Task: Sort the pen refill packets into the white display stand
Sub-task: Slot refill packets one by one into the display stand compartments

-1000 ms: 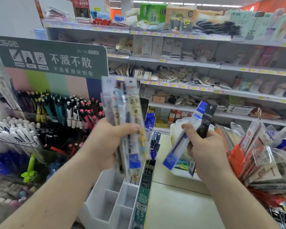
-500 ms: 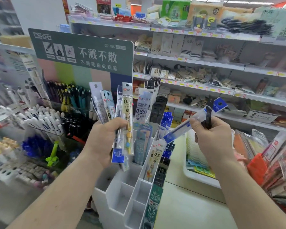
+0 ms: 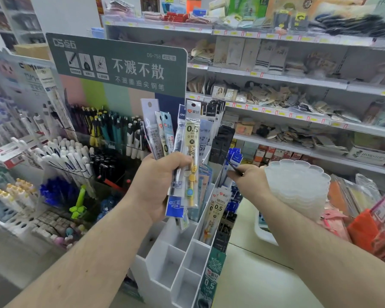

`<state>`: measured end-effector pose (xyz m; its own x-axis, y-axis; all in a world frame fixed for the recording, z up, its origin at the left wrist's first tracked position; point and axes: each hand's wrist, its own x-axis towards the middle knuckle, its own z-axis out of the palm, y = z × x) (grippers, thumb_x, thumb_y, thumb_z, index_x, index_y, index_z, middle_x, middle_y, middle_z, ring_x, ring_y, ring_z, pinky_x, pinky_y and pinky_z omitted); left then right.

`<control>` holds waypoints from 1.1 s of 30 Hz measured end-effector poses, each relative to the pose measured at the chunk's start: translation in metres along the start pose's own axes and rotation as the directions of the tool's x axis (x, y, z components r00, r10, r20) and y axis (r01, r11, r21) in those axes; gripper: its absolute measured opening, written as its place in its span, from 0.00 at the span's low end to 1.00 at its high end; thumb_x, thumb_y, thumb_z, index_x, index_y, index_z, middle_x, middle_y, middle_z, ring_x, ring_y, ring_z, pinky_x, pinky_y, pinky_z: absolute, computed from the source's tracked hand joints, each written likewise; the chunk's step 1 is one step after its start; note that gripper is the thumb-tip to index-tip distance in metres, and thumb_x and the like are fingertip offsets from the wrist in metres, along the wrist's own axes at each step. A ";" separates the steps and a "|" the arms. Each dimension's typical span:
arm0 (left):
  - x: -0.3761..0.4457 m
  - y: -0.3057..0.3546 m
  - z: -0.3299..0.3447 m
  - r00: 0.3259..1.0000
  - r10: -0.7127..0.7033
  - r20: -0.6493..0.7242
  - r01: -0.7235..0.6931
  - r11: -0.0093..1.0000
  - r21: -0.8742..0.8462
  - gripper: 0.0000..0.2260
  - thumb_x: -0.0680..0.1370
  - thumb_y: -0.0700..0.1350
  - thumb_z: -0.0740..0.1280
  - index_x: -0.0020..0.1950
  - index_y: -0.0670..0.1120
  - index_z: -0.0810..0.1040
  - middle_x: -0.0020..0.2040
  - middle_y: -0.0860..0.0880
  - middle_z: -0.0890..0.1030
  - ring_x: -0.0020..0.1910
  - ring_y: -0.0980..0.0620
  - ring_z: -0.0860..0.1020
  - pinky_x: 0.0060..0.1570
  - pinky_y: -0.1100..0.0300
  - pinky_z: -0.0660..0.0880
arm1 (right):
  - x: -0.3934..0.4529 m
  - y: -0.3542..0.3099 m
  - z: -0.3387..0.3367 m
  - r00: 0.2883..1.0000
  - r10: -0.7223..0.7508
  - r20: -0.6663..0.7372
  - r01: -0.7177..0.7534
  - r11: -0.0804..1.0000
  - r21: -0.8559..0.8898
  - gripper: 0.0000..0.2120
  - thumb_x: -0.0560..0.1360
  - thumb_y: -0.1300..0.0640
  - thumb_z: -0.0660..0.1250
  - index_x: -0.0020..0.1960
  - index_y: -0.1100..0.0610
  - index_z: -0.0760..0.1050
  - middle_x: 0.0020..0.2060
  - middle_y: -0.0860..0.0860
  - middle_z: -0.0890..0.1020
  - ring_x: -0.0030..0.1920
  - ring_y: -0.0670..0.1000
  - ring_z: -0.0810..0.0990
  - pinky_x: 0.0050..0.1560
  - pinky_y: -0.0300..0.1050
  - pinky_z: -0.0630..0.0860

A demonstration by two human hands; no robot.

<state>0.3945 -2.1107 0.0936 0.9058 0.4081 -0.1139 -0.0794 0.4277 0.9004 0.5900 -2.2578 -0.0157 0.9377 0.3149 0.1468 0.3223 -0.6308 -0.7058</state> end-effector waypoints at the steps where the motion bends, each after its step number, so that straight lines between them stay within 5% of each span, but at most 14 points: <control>1: 0.000 0.000 0.000 1.000 0.001 -0.004 -0.001 1.000 0.000 0.07 0.77 0.34 0.63 0.52 0.37 0.78 0.31 0.44 0.78 0.24 0.51 0.78 0.25 0.60 0.76 | 0.003 0.003 0.003 1.000 -0.008 -0.002 0.007 0.999 -0.038 0.10 0.79 0.53 0.69 0.44 0.58 0.82 0.37 0.52 0.80 0.39 0.54 0.76 0.43 0.49 0.75; 11: 0.003 0.000 0.000 1.000 0.016 0.027 -0.016 1.000 0.015 0.08 0.77 0.33 0.63 0.54 0.36 0.78 0.31 0.45 0.80 0.26 0.49 0.80 0.26 0.59 0.77 | 0.011 0.002 0.018 0.997 0.003 0.072 0.014 0.972 -0.233 0.10 0.80 0.52 0.67 0.49 0.57 0.83 0.40 0.53 0.82 0.41 0.55 0.79 0.41 0.45 0.74; 17: 0.004 0.003 0.005 0.998 0.010 0.066 -0.012 0.999 0.034 0.12 0.76 0.33 0.64 0.59 0.35 0.78 0.42 0.37 0.81 0.35 0.42 0.83 0.33 0.52 0.80 | 0.011 0.005 0.026 0.982 0.135 0.132 -0.094 0.955 -0.282 0.08 0.78 0.56 0.68 0.56 0.54 0.82 0.45 0.52 0.83 0.44 0.53 0.81 0.42 0.44 0.76; 22: 0.003 0.001 0.011 0.995 0.013 0.100 -0.021 0.996 0.084 0.11 0.77 0.33 0.65 0.57 0.38 0.80 0.42 0.40 0.83 0.36 0.44 0.83 0.36 0.50 0.81 | 0.009 0.003 0.019 0.970 0.179 0.166 -0.137 0.962 -0.237 0.03 0.78 0.57 0.68 0.46 0.54 0.80 0.36 0.48 0.78 0.36 0.49 0.78 0.34 0.42 0.72; 25: 0.001 -0.001 0.015 0.988 0.005 0.153 -0.024 0.992 0.120 0.09 0.77 0.33 0.65 0.53 0.41 0.81 0.39 0.43 0.84 0.35 0.47 0.84 0.35 0.51 0.81 | -0.002 0.003 0.005 0.978 0.186 0.096 -0.174 0.977 -0.120 0.10 0.77 0.52 0.70 0.38 0.51 0.76 0.35 0.50 0.80 0.34 0.49 0.78 0.31 0.41 0.72; 29: -0.002 0.000 0.021 0.978 -0.003 0.211 -0.025 0.991 0.128 0.07 0.78 0.33 0.64 0.53 0.40 0.79 0.34 0.46 0.83 0.31 0.49 0.83 0.30 0.56 0.79 | -0.032 -0.017 -0.024 0.970 0.236 0.051 -0.241 0.955 0.170 0.15 0.78 0.45 0.68 0.52 0.56 0.79 0.41 0.50 0.80 0.38 0.45 0.76 0.34 0.39 0.68; 33: -0.007 -0.003 0.028 0.967 0.009 0.253 -0.045 0.990 0.135 0.08 0.78 0.33 0.63 0.52 0.41 0.79 0.34 0.48 0.84 0.31 0.51 0.83 0.29 0.57 0.79 | -0.065 -0.038 -0.055 0.914 0.349 0.206 -0.394 0.646 0.653 0.19 0.81 0.51 0.55 0.54 0.63 0.80 0.36 0.52 0.75 0.32 0.47 0.68 0.33 0.41 0.64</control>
<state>0.3995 -2.1374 0.1033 0.9809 0.1944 0.0046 -0.0630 0.2957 0.9532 0.5243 -2.2929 0.0396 0.9430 0.2135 -0.2554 -0.2463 -0.0686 -0.9668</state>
